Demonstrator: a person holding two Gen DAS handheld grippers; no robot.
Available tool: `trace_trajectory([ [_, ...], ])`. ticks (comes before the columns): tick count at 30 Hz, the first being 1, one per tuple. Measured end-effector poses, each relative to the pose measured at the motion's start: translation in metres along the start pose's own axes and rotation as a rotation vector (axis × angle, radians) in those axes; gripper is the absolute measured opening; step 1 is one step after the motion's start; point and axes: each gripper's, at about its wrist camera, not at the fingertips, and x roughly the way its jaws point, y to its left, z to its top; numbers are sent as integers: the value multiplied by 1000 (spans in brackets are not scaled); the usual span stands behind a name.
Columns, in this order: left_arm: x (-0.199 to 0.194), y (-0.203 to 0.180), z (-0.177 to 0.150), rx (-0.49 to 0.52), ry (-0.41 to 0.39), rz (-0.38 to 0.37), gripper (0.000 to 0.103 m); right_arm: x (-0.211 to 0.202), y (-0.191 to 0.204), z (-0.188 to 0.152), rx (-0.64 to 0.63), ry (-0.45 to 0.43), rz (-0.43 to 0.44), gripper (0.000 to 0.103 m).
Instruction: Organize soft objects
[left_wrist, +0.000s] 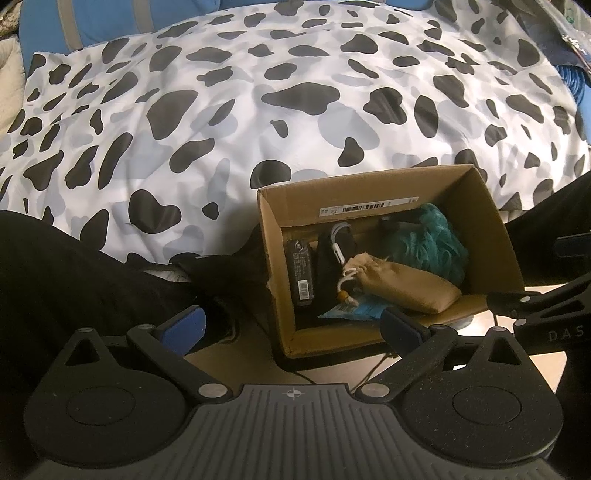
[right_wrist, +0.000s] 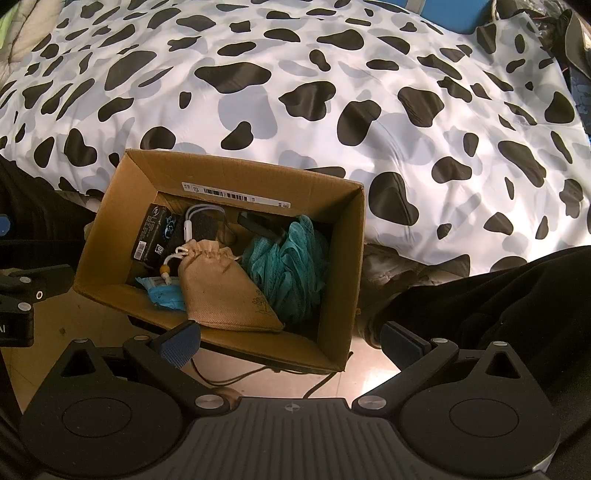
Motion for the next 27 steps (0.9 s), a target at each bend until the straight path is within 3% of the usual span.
trace_trajectory([
  [27,0,0,0,1,5,-2,103,-2,-1,1,2,-2,2,103],
])
